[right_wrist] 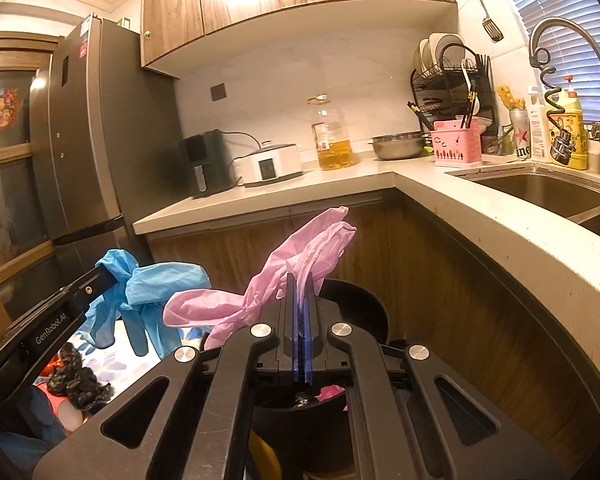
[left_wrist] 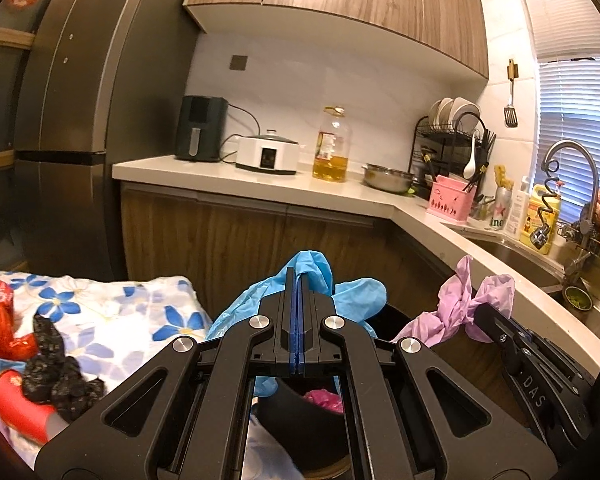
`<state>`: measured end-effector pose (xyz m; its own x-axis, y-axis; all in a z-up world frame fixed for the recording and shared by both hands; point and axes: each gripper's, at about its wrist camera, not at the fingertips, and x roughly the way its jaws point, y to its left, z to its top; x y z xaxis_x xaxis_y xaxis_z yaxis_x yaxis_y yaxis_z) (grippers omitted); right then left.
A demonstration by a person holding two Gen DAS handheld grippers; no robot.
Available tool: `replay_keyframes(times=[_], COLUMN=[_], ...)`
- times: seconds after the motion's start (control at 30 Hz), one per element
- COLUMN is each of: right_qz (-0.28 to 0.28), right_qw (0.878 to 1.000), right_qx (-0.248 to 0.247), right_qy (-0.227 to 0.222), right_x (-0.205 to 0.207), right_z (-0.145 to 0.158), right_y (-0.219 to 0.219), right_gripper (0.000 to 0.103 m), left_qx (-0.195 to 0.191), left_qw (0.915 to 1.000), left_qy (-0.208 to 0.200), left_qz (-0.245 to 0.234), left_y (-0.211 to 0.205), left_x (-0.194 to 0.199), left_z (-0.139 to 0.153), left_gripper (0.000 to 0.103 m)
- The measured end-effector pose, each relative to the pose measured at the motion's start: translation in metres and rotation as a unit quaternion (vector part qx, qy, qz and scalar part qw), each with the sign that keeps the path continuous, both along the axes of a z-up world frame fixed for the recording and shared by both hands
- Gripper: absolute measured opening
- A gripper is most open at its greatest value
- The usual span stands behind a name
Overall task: Collect trash
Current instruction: 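Carry both gloves over the black bin and open both tools to drop them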
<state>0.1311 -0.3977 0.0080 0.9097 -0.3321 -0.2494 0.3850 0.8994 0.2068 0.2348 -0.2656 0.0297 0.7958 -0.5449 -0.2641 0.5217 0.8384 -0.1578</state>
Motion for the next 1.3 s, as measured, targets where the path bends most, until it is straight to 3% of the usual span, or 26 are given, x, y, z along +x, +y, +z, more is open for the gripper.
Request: replay_keyframes(times=[1.2,1.3], right_qz=[0.024,0.023], right_qw=[0.999,0.999], right_qx=[0.017,0.021], right_qy=[0.022,0.026], right_x=[0.041,0.043], right_z=[-0.017,-0.018], right_y=[-0.034,-0.037], right_gripper=[0.003,0.009], left_qx=[0.031,0.033], left_qw=[0.9984,0.9981], left_qy=[0.034,0.04], left_qz=[-0.032,-0.034], left_y=[-0.054,-0.056], left_x=[0.038,0.042], left_z=[-0.028,-0.031], left_gripper=[0.0,0.003])
